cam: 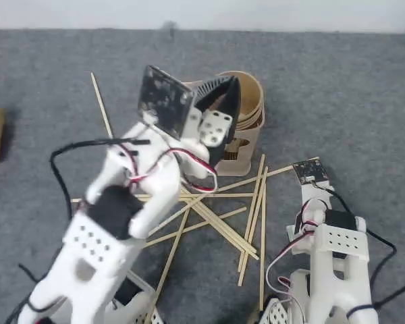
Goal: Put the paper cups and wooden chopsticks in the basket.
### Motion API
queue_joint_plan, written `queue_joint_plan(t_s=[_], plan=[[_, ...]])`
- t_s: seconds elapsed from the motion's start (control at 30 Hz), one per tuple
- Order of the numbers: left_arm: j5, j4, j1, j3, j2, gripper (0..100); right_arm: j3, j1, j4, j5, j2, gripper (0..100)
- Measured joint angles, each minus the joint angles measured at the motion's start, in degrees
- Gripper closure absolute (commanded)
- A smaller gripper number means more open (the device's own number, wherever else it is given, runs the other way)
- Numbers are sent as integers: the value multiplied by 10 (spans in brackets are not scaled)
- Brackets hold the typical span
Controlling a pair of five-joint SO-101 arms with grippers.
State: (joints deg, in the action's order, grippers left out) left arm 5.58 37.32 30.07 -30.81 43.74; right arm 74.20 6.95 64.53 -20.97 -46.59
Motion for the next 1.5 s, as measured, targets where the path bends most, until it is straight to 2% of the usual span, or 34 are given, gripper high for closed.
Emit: queue_joint_plan(t_s=[0.17,0.5,1.2,1.5], plan=[[0,-55,0,-69,-12,987,0,0,0,0,0,991],[2,-69,0,-92,-111,987,0,0,0,0,0,991],[4,-84,0,-140,-101,987,0,-2,0,0,0,991],[2,-47,-64,-101,-19,987,0,0,0,0,0,991]])
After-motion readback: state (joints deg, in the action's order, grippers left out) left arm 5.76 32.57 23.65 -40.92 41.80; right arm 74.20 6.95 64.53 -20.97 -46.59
